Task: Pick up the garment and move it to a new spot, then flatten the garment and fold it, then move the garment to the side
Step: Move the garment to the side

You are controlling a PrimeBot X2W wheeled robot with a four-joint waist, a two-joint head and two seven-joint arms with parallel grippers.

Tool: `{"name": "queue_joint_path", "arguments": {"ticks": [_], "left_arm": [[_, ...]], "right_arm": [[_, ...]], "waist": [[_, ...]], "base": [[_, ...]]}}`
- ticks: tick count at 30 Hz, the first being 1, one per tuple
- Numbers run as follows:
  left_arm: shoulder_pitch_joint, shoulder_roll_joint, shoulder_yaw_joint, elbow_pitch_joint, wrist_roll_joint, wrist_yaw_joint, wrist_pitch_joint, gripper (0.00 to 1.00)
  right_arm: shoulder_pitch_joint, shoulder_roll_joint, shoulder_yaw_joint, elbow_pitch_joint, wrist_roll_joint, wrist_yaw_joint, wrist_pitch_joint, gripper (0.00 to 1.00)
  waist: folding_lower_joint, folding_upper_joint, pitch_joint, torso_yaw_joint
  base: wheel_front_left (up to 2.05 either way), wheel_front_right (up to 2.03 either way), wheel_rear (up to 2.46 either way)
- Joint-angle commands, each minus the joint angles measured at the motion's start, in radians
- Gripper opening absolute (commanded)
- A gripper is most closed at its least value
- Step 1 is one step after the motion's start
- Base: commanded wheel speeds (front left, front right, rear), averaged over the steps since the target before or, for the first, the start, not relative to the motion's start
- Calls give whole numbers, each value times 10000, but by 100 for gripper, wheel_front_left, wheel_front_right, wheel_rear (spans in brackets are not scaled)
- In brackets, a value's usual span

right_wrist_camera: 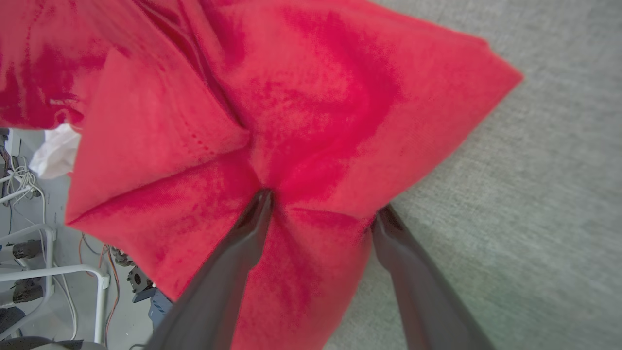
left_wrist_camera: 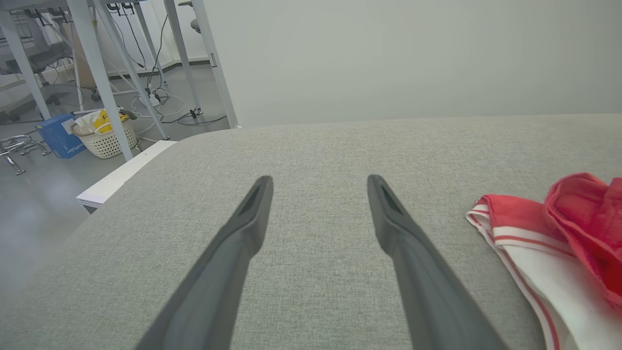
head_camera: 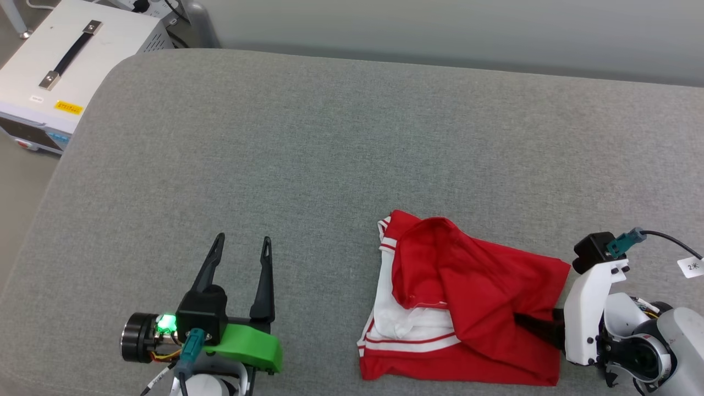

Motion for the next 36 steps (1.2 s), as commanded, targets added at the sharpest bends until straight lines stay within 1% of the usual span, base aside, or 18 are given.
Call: {"name": "queue_joint_path", "arguments": {"ticks": [1,3,4,5,7,10,15,19,23,28,32,36], "left_arm": [[-187,-39,-35,59,23,-22,-59,100],[-222,-53,-47,90,16,-19,-59,100],[-227,-57,-43,99,12,-12,-59,100],[-227,-61,-33,110,7,-5,-59,100],[-193,-64,11,126,2,21,-59,100],[-100,-62,68,151,5,54,-59,100],[96,-69,67,213,18,47,-59,100],[292,-71,119,207,-6,64,-59,100],[446,-80,145,162,-18,72,-59,100],[436,-81,183,67,-2,67,-59,100],[330,-73,213,-29,24,63,-59,100],[189,-38,210,-133,85,44,-59,100]], "right_arm": [[116,240,419,326,60,-7,-37,100],[169,254,657,480,107,-7,-243,100],[170,237,764,502,138,-7,-334,70],[131,178,873,479,118,-7,-555,14],[15,61,1045,407,134,-7,-918,0],[-293,-204,1217,201,15,-7,-1514,0],[-958,-860,1505,-321,-402,-7,-2660,0],[-1310,-1329,1731,-817,-651,-7,-3077,0],[-1606,-1873,1816,-1383,-865,-7,-3211,0],[-1913,-2630,1694,-2087,-1201,-7,-3106,0],[-2045,-3021,1366,-2377,-1187,-7,-2973,0],[-2106,-3291,1031,-2418,-1168,-7,-2849,0]], "waist": [[0,0,108,122],[0,0,112,149],[0,0,105,149],[0,0,89,140],[0,0,25,86],[0,0,-112,-27],[0,0,-465,-341],[0,0,-708,-755],[0,0,-792,-1267],[0,0,-683,-1947],[0,0,-461,-2433],[0,0,-116,-2812]], "base": [[0,0,0],[0,0,0],[0,0,0],[0,0,0],[0,0,0],[0,0,0],[0,0,0],[0,0,0],[0,0,0],[0,0,0],[0,0,0],[0,0,0]]}}
